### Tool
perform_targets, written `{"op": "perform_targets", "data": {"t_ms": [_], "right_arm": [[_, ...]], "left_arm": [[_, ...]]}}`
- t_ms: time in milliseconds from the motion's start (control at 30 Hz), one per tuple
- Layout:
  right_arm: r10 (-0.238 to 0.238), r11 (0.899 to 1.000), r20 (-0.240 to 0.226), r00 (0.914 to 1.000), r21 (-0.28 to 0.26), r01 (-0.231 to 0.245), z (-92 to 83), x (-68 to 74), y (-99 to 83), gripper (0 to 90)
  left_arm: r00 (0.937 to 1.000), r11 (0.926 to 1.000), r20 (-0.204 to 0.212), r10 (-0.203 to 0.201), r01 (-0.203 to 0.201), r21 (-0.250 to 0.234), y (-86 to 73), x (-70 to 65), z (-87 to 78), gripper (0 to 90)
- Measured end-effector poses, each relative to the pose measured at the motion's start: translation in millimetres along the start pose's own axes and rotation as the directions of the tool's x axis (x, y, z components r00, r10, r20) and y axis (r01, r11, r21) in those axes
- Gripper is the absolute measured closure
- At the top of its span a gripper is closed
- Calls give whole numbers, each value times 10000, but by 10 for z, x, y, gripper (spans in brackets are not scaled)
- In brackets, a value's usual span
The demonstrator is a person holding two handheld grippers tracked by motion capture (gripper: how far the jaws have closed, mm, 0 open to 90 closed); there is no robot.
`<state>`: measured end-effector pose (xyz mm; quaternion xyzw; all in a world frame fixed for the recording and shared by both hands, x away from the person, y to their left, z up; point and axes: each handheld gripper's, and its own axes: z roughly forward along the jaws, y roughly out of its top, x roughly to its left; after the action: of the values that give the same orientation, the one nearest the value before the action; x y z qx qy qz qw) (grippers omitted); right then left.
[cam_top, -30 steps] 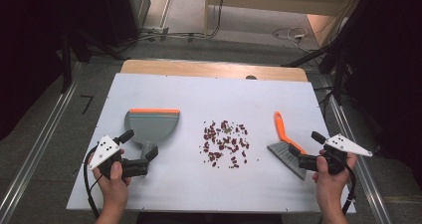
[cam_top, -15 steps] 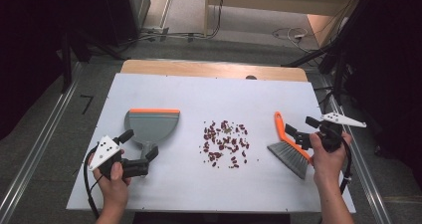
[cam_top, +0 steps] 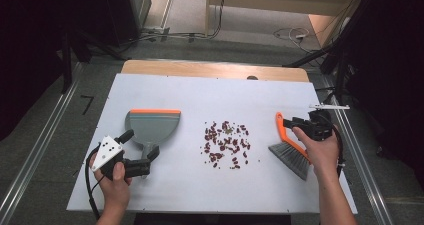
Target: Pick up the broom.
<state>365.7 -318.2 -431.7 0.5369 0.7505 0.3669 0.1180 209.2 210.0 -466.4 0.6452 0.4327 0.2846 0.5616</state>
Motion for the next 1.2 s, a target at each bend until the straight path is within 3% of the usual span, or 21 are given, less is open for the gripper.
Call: {"op": "perform_targets", "data": {"t_ms": [33,100,167,200,233,533,800,867,1000,1100,1200], "right_arm": [[0,10000,0,10000,0,0,0,0,0,520],[-463,9981,529,9975,425,440,40,26,-32,574],[225,9970,276,9994,736,-244,93,13,-49,574],[297,9957,284,9992,871,-320,120,3,-58,575],[120,9936,676,9976,1109,-195,175,7,-77,572],[56,9826,1211,9926,1837,-279,302,-6,-115,571],[-277,9758,1577,9871,2186,-76,423,13,-168,567],[-519,9719,2000,9784,2355,34,486,27,-202,563],[-577,9753,2137,9752,2206,94,503,42,-228,563],[-762,9728,2431,9670,2310,185,522,87,-228,562],[-705,9689,2533,9648,2475,58,534,110,-210,576]], "left_arm": [[10000,10000,-3,11,-11,25,-3,1,-2,0],[10000,10000,69,-25,24,95,-13,3,1,0],[10000,9999,75,-13,12,127,-20,2,7,0],[9999,9999,95,-57,56,124,-20,3,9,0],[9999,9999,111,-65,64,132,-21,2,11,0],[9997,9997,235,4,-10,259,-28,-19,31,0],[9995,9992,316,7,-20,399,-34,-34,52,0],[9993,9990,363,69,-84,431,-32,-37,49,0],[9993,9992,377,38,-53,398,-31,-42,49,0],[9993,9990,363,40,-56,438,-33,-39,54,0],[9994,9990,355,45,-60,436,-28,-44,57,0]]}}
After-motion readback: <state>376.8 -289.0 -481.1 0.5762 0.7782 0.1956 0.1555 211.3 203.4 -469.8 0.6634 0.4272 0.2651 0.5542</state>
